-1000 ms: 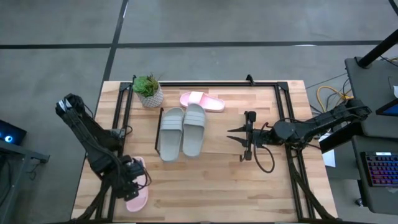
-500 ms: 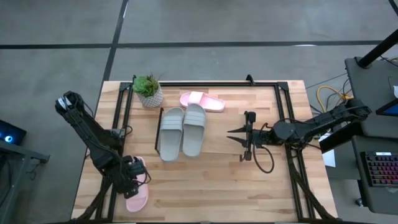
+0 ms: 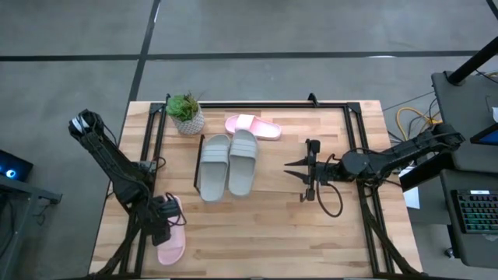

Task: Pick and place slides into the shelf
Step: Put the bottom pink slide on the shelf

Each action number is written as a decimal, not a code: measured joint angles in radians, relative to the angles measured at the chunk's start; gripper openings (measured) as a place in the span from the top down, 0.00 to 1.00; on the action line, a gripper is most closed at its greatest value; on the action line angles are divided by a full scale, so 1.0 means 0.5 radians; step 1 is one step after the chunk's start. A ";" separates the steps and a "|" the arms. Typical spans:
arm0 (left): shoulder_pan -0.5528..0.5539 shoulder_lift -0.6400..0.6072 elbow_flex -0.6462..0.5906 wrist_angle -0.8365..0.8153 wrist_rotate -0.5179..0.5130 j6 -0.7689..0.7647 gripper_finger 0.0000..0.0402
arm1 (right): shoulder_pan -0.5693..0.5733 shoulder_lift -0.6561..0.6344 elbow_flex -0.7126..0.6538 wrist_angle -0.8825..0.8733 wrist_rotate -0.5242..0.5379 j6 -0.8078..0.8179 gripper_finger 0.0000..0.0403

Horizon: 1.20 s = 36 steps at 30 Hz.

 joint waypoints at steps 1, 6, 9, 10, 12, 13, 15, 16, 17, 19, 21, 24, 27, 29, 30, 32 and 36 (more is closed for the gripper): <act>0.000 -0.012 -0.021 0.030 0.014 -0.011 0.50 | 0.000 0.000 -0.001 0.000 -0.001 -0.006 0.81; 0.000 -0.030 -0.034 0.058 0.036 -0.053 0.50 | 0.000 0.000 -0.001 0.000 0.000 -0.011 0.82; 0.000 -0.030 -0.034 0.074 0.043 -0.056 0.50 | 0.000 0.000 -0.001 0.000 -0.001 -0.013 0.83; 0.000 -0.030 -0.034 0.085 0.045 -0.056 0.50 | 0.000 0.000 -0.001 0.000 -0.001 -0.012 0.83; 0.001 -0.028 -0.036 0.110 0.046 -0.056 0.50 | 0.000 0.000 -0.001 0.000 0.000 -0.012 0.83; 0.001 -0.028 -0.039 0.113 0.046 -0.057 0.50 | 0.000 0.000 -0.001 0.000 0.000 -0.012 0.82; 0.001 -0.027 -0.055 0.118 0.046 -0.062 0.50 | 0.000 0.000 -0.001 0.000 0.000 -0.012 0.82; 0.001 -0.027 -0.068 0.143 0.046 -0.073 0.50 | 0.000 0.000 -0.001 0.000 -0.001 -0.012 0.81; 0.001 -0.027 -0.082 0.172 0.048 -0.096 0.50 | 0.000 0.000 -0.001 0.000 -0.001 -0.012 0.81; 0.001 -0.027 -0.126 0.239 0.055 -0.126 0.50 | 0.000 0.000 -0.001 0.000 -0.001 -0.012 0.82; 0.001 -0.026 -0.161 0.277 0.066 -0.160 0.50 | 0.000 0.000 -0.001 0.000 0.000 -0.014 0.82; 0.001 -0.026 -0.165 0.302 0.069 -0.161 0.50 | 0.000 0.000 -0.001 0.000 0.000 -0.023 0.83; 0.001 -0.026 -0.165 0.326 0.069 -0.160 0.50 | -0.001 0.000 -0.001 0.000 -0.001 -0.023 0.84; 0.001 -0.026 -0.165 0.339 0.080 -0.160 0.50 | 0.000 0.000 -0.001 0.000 0.000 -0.024 0.84; 0.001 -0.026 -0.165 0.349 0.090 -0.159 0.50 | -0.001 0.000 -0.001 0.000 -0.001 -0.028 0.84; 0.001 -0.026 -0.165 0.360 0.096 -0.159 0.52 | -0.001 0.000 -0.001 0.000 -0.001 -0.028 0.83; 0.001 -0.026 -0.165 0.357 0.098 -0.159 0.61 | -0.001 0.000 -0.001 0.000 0.000 -0.028 0.83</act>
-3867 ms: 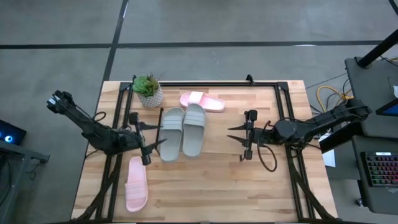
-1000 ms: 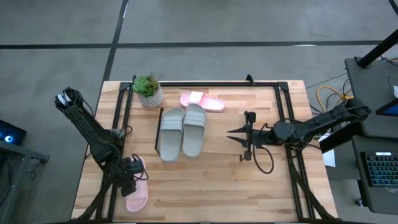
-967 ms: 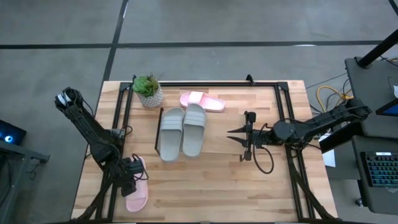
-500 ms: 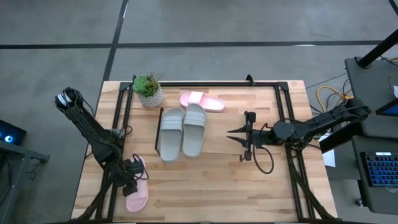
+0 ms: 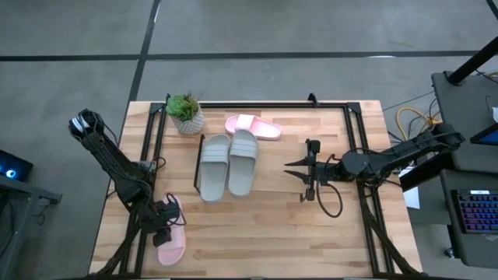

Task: Pick and place slides into the shelf
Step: Put the bottom pink slide on the shelf

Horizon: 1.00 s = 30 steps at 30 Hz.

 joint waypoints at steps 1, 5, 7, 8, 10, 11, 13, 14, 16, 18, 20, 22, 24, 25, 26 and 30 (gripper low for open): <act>0.000 0.000 0.000 0.000 0.001 0.000 0.64 | 0.000 0.000 0.000 0.000 -0.001 0.000 0.83; 0.000 0.000 0.000 0.001 0.003 0.001 0.79 | 0.000 0.000 0.000 0.000 0.000 0.001 0.83; 0.000 0.000 0.000 0.003 0.009 0.002 0.87 | 0.000 0.000 0.000 0.000 -0.001 0.000 0.84; 0.000 0.000 0.000 0.003 0.013 0.002 0.91 | 0.000 0.000 0.000 0.000 0.000 0.000 0.84; 0.000 0.000 0.000 0.007 0.018 0.002 0.97 | 0.000 0.000 0.000 0.000 0.000 0.001 0.84; 0.000 0.000 0.000 0.011 0.025 0.002 0.98 | 0.000 0.000 0.000 0.000 -0.001 0.000 0.84; 0.000 0.000 0.000 0.010 0.031 0.003 0.98 | 0.000 0.000 0.000 0.000 -0.001 0.000 0.84; 0.000 0.000 0.000 0.010 0.039 0.003 0.99 | 0.000 0.001 0.000 0.000 0.000 0.001 0.84; 0.001 -0.003 0.000 0.010 0.049 0.003 0.99 | 0.000 0.000 0.000 0.000 0.000 0.001 0.84; 0.001 -0.008 0.006 0.000 0.057 0.003 1.00 | 0.000 0.000 0.000 0.000 0.000 0.001 0.84; 0.001 -0.024 0.013 -0.002 0.061 0.003 1.00 | 0.000 0.000 0.000 0.000 0.000 0.001 0.84; 0.001 -0.039 0.026 -0.001 0.063 0.003 1.00 | 0.000 0.000 0.000 0.000 -0.001 0.001 0.84; 0.001 -0.059 0.036 -0.004 0.064 0.003 1.00 | 0.000 0.001 0.000 0.000 0.000 0.001 0.83; 0.001 -0.066 0.041 -0.006 0.064 0.003 1.00 | 0.000 0.000 0.000 0.000 0.000 0.001 0.83; 0.001 -0.076 0.048 -0.014 0.061 0.003 1.00 | 0.000 0.000 0.000 0.000 -0.001 0.002 0.83; 0.001 -0.103 0.068 -0.038 0.047 0.003 1.00 | 0.000 0.001 0.000 0.000 0.000 0.002 0.82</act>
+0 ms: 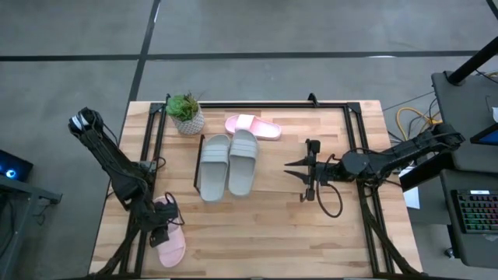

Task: Pick and place slides into the shelf
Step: Put the bottom pink slide on the shelf

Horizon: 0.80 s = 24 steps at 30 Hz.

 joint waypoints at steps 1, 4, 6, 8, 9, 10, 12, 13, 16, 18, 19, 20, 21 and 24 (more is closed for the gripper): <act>0.000 -0.006 0.010 -0.020 -0.001 0.000 1.00 | 0.000 0.000 0.000 0.000 0.000 0.000 0.82; 0.000 -0.024 0.021 -0.029 -0.007 0.019 1.00 | 0.000 0.000 0.000 0.000 0.000 0.000 0.83; -0.001 -0.041 0.034 -0.031 -0.044 0.054 1.00 | 0.000 0.000 0.000 0.002 0.000 0.000 0.83; -0.001 -0.061 0.059 -0.026 -0.104 0.137 1.00 | 0.000 0.000 0.000 0.002 0.000 0.000 0.84; -0.001 -0.072 0.073 -0.027 -0.140 0.179 1.00 | 0.000 0.000 0.000 0.002 0.000 0.000 0.84; -0.001 -0.082 0.090 -0.027 -0.182 0.224 1.00 | 0.000 0.000 0.000 0.002 0.000 0.000 0.84; -0.001 -0.098 0.128 -0.026 -0.255 0.314 1.00 | 0.000 0.000 0.000 0.002 0.000 0.000 0.84; 0.000 -0.104 0.147 -0.025 -0.286 0.359 1.00 | 0.000 0.000 0.000 0.003 0.000 0.000 0.84; 0.000 -0.114 0.188 -0.028 -0.367 0.489 1.00 | 0.000 0.000 0.000 0.003 0.000 0.000 0.84; 0.000 -0.118 0.201 -0.031 -0.417 0.602 1.00 | 0.000 0.000 0.000 0.003 0.000 0.000 0.84; 0.000 -0.122 0.204 -0.033 -0.429 0.674 1.00 | 0.000 0.000 0.000 0.003 0.000 0.000 0.84; 0.000 -0.126 0.206 -0.032 -0.449 0.741 1.00 | 0.000 0.000 0.000 0.004 0.000 0.000 0.84; 0.000 -0.134 0.206 -0.032 -0.483 0.790 1.00 | 0.000 0.000 0.000 0.004 0.000 0.000 0.84; 0.000 -0.159 0.208 -0.033 -0.583 0.928 1.00 | 0.000 0.000 0.000 0.013 0.000 0.000 0.85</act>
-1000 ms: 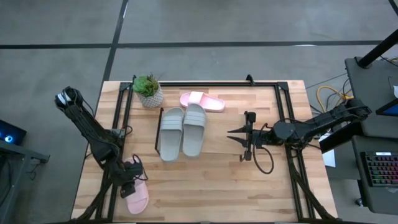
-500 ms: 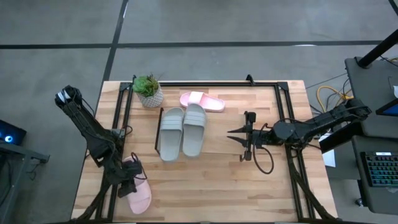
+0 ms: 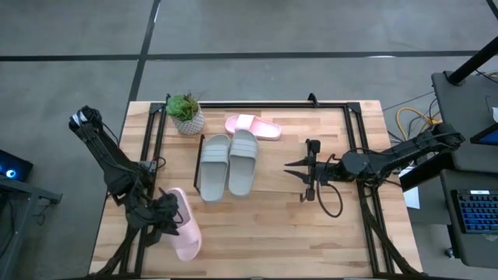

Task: Pick and place slides into the shelf
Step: Put the bottom pink slide on the shelf

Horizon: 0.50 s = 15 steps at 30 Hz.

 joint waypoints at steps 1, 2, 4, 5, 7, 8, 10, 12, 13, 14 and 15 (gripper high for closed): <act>-0.001 -0.003 0.003 0.000 -0.044 0.062 1.00 | 0.000 0.000 0.000 0.003 0.000 0.000 0.85; 0.000 -0.005 0.008 -0.004 -0.080 0.120 1.00 | 0.000 0.000 0.000 0.005 0.000 0.000 0.85; 0.000 -0.005 0.033 -0.007 -0.163 0.222 1.00 | 0.000 0.000 0.000 0.006 0.000 0.000 0.85; 0.000 -0.004 0.047 0.002 -0.191 0.287 1.00 | 0.000 0.000 0.000 0.006 0.000 0.000 0.85; 0.000 -0.003 0.073 0.002 -0.209 0.415 1.00 | 0.001 0.000 0.004 0.004 0.000 0.000 0.85; 0.000 -0.003 0.084 0.002 -0.218 0.449 1.00 | 0.001 0.000 0.009 0.005 0.000 0.000 0.85; -0.001 -0.009 0.108 -0.001 -0.225 0.485 1.00 | 0.001 -0.001 0.013 0.006 0.000 0.001 0.84; -0.002 -0.022 0.134 0.001 -0.225 0.486 1.00 | 0.001 -0.001 0.014 0.006 0.000 0.001 0.84; -0.002 -0.029 0.147 0.003 -0.222 0.485 1.00 | 0.001 -0.001 0.014 0.004 0.000 0.001 0.84; -0.002 -0.036 0.160 0.001 -0.221 0.485 1.00 | 0.001 -0.001 0.014 0.004 0.000 0.007 0.84; -0.002 -0.041 0.180 -0.003 -0.221 0.485 1.00 | 0.001 -0.001 0.014 0.005 0.000 0.007 0.84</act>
